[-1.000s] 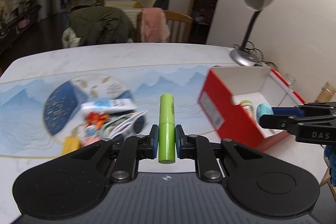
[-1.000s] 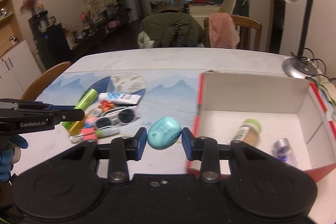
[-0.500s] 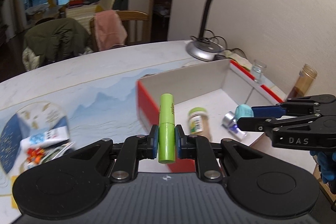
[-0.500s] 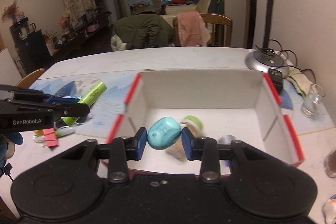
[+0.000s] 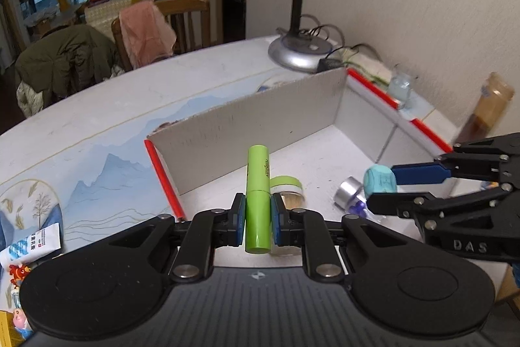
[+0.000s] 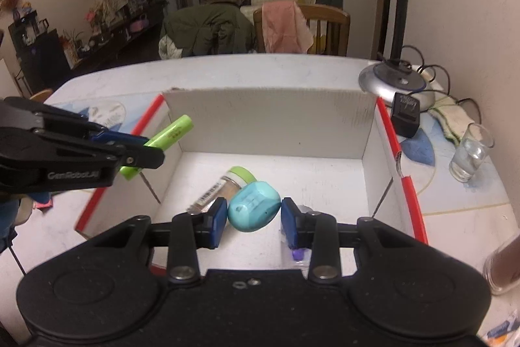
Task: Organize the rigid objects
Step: 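Carry the lip-balm tube and teal case into the red box with both tools, then lower and release the lip-balm tube and teal case beside the jar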
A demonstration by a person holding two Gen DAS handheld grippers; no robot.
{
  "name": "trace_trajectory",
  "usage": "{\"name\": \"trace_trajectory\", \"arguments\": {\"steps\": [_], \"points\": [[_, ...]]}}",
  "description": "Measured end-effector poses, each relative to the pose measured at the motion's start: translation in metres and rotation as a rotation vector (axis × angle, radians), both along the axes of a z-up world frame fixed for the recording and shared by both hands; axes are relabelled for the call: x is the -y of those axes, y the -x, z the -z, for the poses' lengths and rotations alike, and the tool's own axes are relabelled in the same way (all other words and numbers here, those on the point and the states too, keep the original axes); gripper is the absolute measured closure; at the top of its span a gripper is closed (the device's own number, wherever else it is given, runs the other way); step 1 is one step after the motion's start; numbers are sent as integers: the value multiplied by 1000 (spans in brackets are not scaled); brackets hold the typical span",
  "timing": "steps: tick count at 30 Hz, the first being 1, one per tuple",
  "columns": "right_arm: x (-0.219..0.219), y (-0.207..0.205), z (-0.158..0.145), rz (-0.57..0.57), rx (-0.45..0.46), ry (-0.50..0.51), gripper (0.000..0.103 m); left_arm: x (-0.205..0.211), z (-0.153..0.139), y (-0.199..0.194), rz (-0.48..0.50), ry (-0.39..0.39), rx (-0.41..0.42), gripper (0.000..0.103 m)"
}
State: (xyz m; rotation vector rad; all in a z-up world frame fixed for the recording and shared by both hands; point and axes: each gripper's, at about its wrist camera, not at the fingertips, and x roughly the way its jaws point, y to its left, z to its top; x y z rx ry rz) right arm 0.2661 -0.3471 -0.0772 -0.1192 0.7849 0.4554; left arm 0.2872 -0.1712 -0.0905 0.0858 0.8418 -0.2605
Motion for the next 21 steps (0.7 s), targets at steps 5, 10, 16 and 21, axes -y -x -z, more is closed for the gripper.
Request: {"name": "trace_trajectory", "arguments": {"steps": [5, 10, 16, 21], "points": [[-1, -18, 12, -59, -48, 28, 68, 10, 16, -23, -13, -58, -52, 87], [-9, -35, 26, -118, -108, 51, 68, 17, 29, -44, -21, -111, -117, 87], [-16, -49, 36, -165, -162, 100, 68, 27, 42, -62, -13, -164, -187, 87], [-21, -59, 46, -200, -221, 137, 68, 32, 53, -73, -6, -195, -245, 87]]}}
